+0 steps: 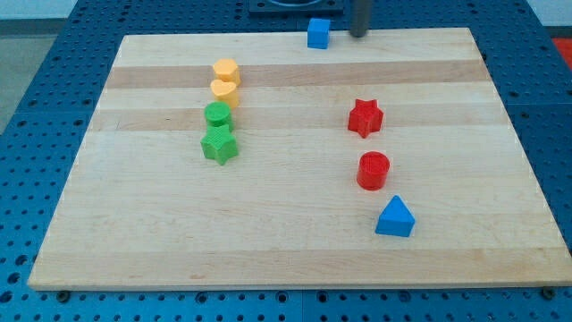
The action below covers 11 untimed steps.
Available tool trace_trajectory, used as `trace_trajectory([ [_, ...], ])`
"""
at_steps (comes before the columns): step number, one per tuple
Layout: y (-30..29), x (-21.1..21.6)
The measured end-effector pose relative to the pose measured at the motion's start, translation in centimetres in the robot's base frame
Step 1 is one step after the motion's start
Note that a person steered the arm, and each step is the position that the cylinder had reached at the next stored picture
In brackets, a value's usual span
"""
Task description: Move the yellow hexagon bottom right of the blue cube
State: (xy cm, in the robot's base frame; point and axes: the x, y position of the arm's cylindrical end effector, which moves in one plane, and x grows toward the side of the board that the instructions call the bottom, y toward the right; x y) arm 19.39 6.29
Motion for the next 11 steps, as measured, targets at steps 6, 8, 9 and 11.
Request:
trace_trajectory([
  [6, -20.7, 11.2],
  [8, -26.1, 7.3],
  [9, -18.5, 5.7],
  [11, -10.6, 6.2],
])
